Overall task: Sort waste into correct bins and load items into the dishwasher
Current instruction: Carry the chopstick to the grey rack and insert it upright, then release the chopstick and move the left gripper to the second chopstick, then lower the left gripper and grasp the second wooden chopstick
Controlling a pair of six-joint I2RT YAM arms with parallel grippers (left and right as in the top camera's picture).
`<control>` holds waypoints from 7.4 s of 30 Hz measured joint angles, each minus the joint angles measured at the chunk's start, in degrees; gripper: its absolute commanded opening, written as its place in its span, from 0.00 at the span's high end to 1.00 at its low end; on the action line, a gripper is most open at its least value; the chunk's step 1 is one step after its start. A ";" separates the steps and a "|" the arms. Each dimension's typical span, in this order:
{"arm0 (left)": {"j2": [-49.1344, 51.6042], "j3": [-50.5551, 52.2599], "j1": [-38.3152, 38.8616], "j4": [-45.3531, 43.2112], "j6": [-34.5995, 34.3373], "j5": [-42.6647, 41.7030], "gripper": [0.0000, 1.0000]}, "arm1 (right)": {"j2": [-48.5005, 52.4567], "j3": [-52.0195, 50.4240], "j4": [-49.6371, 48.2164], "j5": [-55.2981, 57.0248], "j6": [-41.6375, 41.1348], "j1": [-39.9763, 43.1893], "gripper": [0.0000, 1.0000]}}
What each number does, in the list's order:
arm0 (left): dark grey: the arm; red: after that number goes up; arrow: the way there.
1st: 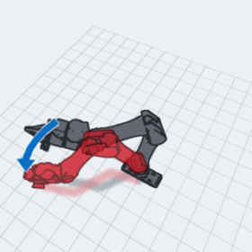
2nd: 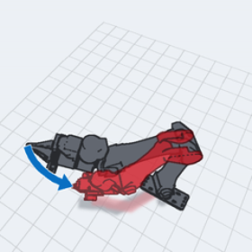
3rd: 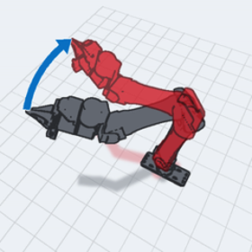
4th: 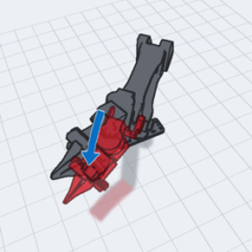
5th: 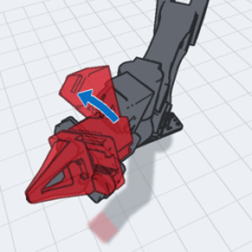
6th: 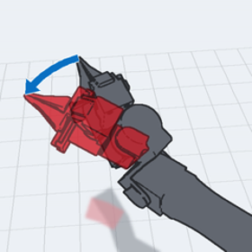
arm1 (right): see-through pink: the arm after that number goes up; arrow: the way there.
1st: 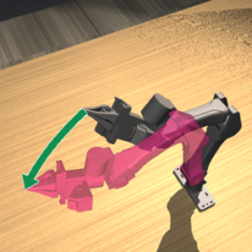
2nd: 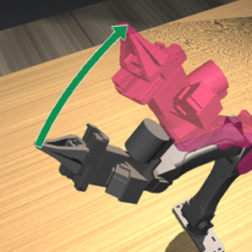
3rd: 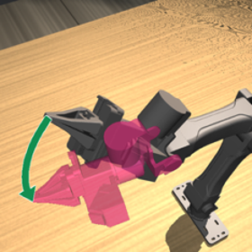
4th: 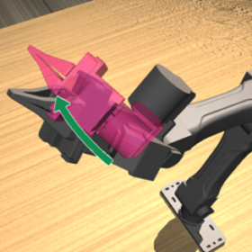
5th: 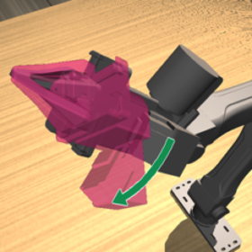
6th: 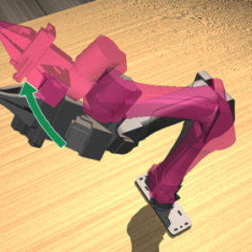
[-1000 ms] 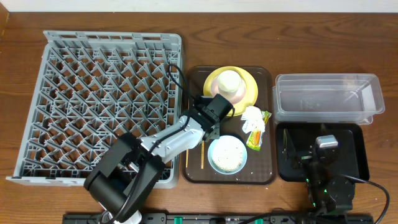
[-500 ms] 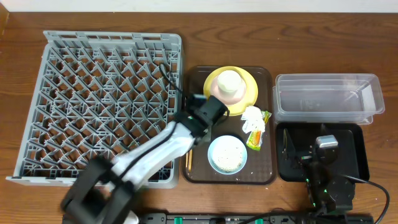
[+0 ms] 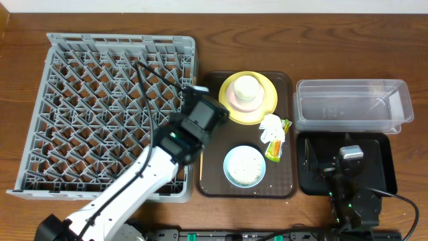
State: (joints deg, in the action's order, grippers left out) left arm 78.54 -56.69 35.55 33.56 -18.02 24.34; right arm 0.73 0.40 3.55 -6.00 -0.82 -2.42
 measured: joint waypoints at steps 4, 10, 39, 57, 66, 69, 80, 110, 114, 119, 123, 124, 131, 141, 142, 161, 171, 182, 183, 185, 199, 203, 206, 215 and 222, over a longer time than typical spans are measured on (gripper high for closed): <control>1.38 0.07 -5.29 -0.07 2.34 -3.85 0.92 | 0.00 0.00 0.00 0.00 0.00 0.00 0.01; 3.58 0.09 -11.17 -0.57 5.97 -12.90 0.92 | 0.00 0.00 0.00 0.00 0.00 0.00 0.01; 7.13 0.11 -14.56 -2.36 3.28 -20.96 0.92 | 0.00 0.00 0.00 0.00 -0.02 0.00 0.01; 10.78 0.15 -14.56 -2.69 4.50 -19.85 0.90 | 0.00 0.00 0.00 0.00 0.00 0.00 0.01; 10.78 0.17 -14.56 -2.71 4.55 -19.65 0.90 | 0.00 -0.02 0.00 0.00 0.00 0.00 0.01; 10.78 0.17 -14.56 -2.71 4.55 -19.65 0.89 | 0.00 0.00 0.00 0.00 0.00 0.00 0.01; 10.75 0.17 -14.56 -2.71 4.59 -18.03 0.83 | 0.00 -0.02 0.00 0.00 0.00 0.00 0.01; -4.81 0.59 -14.36 -2.29 4.61 -33.70 0.39 | 0.00 -0.02 0.00 0.00 0.00 0.00 0.01; -4.59 0.59 -11.78 -3.32 4.63 -36.09 0.48 | 0.00 -0.02 0.00 0.00 0.00 0.00 0.01; -4.31 0.59 -6.49 -4.55 4.28 -34.84 0.57 | 0.00 -0.02 0.00 0.00 0.00 0.00 0.01; -3.39 0.59 -1.07 -4.72 2.67 -28.55 0.86 | 0.00 -0.02 0.00 0.00 0.00 0.00 0.01; -3.04 0.59 -0.22 -4.81 2.03 -27.15 0.90 | 0.00 -0.02 0.00 0.00 0.00 0.00 0.01; 3.30 0.59 2.89 -5.05 -2.86 -16.48 0.92 | 0.00 0.00 0.00 0.00 0.00 0.00 0.01; 9.22 0.70 2.93 -5.29 -6.97 -13.35 0.92 | 0.00 -0.02 0.00 0.00 0.00 0.00 0.01; 9.22 0.70 2.93 -5.31 -7.19 -13.07 0.92 | 0.00 -0.02 0.00 0.00 0.00 0.00 0.01; 13.94 0.74 10.45 -3.52 -13.60 1.33 0.93 | 0.00 0.00 0.00 0.00 0.00 0.00 0.01; 18.60 0.74 13.40 1.60 -23.96 4.79 0.92 | 0.00 0.00 0.00 0.00 -0.02 0.00 0.01; 23.26 0.74 13.42 0.68 -25.75 4.68 0.92 | 0.00 0.00 0.00 0.00 0.00 0.00 0.01; 23.26 0.74 13.42 0.68 -25.77 4.50 0.92 | 0.00 0.00 0.00 0.00 0.00 0.00 0.01; 23.28 0.74 13.42 0.70 -25.79 4.33 0.92 | 0.00 0.00 0.00 0.00 0.00 0.00 0.01; 23.28 1.22 13.42 0.24 -25.90 4.33 0.92 | 0.00 0.00 0.00 0.00 0.00 0.00 0.01; 23.30 1.53 13.42 0.15 -25.90 4.33 0.92 | 0.00 0.00 0.00 0.00 0.00 0.00 0.01; 23.32 1.60 13.42 0.04 -25.90 4.33 0.92 | 0.00 -0.02 0.00 0.00 0.00 0.00 0.01; 23.37 4.07 13.42 -2.62 -25.92 4.28 0.87 | 0.00 0.00 0.00 0.00 0.00 0.00 0.01; 23.37 4.13 13.42 -3.56 -25.92 2.75 0.83 | 0.00 0.00 0.00 0.00 0.00 0.00 0.01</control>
State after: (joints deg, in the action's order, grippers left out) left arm 101.91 -52.56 48.97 30.00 -43.94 27.09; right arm 0.73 0.40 3.55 -6.00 -0.82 -2.42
